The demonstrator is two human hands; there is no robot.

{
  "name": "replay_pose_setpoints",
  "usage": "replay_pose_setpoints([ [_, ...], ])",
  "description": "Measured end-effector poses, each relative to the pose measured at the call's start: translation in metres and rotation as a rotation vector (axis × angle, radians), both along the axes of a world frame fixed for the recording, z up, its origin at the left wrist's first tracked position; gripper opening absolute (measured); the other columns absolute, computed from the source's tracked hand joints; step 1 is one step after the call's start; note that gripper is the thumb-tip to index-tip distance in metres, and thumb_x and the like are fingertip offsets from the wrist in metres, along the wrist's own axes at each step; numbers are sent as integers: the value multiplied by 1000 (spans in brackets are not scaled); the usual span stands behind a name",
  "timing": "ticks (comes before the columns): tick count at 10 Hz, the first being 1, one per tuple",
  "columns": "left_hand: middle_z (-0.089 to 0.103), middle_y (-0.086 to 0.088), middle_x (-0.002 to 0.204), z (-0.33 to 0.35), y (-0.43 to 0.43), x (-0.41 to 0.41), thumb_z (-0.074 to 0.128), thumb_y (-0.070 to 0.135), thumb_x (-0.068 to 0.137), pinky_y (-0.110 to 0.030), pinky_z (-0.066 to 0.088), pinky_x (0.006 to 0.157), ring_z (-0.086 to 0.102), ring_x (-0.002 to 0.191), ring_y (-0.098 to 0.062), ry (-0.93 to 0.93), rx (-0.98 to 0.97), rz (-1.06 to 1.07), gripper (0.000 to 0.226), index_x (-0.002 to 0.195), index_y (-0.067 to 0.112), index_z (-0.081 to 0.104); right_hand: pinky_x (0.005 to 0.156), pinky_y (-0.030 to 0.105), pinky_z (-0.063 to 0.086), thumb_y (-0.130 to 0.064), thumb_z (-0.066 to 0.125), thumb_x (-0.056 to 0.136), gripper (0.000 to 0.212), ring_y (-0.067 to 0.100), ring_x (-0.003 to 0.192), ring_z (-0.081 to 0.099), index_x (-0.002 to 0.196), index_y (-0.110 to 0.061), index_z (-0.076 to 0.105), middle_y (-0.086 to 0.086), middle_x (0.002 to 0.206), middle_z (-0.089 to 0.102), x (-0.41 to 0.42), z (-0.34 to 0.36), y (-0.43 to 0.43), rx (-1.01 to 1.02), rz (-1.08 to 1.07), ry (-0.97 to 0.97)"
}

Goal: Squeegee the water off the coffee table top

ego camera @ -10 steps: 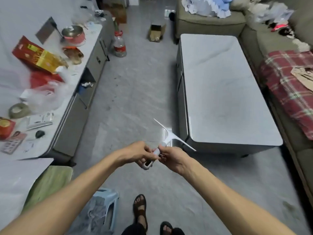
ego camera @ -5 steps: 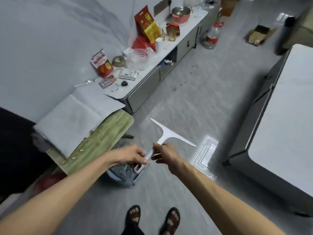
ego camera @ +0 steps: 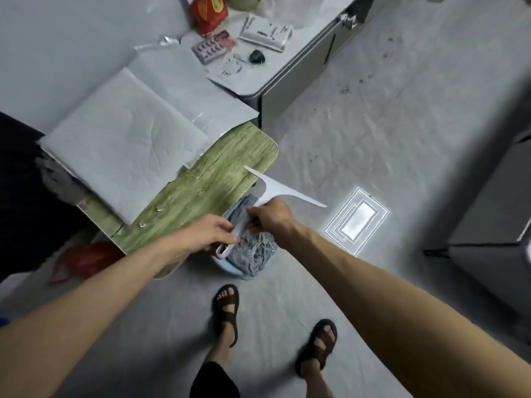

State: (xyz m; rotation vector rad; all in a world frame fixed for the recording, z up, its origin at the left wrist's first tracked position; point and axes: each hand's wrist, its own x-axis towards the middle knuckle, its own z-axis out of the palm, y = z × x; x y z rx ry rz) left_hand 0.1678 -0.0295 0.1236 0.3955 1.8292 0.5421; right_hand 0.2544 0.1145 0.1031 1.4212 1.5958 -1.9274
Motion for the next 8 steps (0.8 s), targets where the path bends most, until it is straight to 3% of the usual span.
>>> replay_pose_setpoints([
  [1,66,12,82,-83,-16,-63,75,20,79,-21,40,61,60,75,-5,29,29,28,16,91,24,66,43,27,53,-4,64,89,32,15,33,55,58,2,59,12,47,58,-66,-80,-16,55,-7,-49],
  [2,64,16,78,-132,-25,-96,77,19,77,-16,39,60,59,72,2,78,33,46,21,92,26,64,53,36,57,-6,63,89,32,19,41,59,58,0,58,17,57,62,-103,-127,-28,126,5,-59],
  [3,70,6,82,-191,-35,-129,75,9,78,-26,51,65,67,75,-8,158,39,76,23,87,27,64,65,46,60,-11,62,90,22,28,61,67,70,-1,61,20,75,69,-143,-176,-48,295,20,-36],
  [4,72,2,84,-218,-42,-139,74,10,78,-30,55,67,68,76,-17,283,31,86,20,89,25,67,72,45,58,-14,59,92,16,32,77,68,93,1,57,19,89,69,-158,-197,-59,382,39,-28],
  [5,71,1,81,-238,-49,-148,68,35,83,-31,53,60,65,71,-21,567,-30,-65,12,89,25,67,72,37,53,-18,57,95,24,27,83,63,107,0,48,15,99,65,-173,-213,-70,434,73,-19],
  [6,70,-3,82,-243,-51,-149,60,46,87,-37,55,62,66,74,-28,636,-73,-148,23,93,24,66,66,32,51,-19,55,96,25,23,82,60,111,-1,47,15,102,64,-175,-216,-74,383,66,-27],
  [7,68,-6,97,-238,-49,-149,61,38,89,-39,53,70,63,84,-28,665,-80,-193,21,101,21,60,79,42,56,-22,58,94,27,28,89,65,109,0,52,17,104,66,-170,-210,-72,309,111,-53],
  [8,62,-6,107,-226,-39,-145,63,29,87,-37,46,68,56,85,-24,743,-54,-224,25,109,20,55,78,44,59,-20,62,90,24,29,87,68,102,1,57,16,98,68,-160,-194,-64,264,158,-59],
])
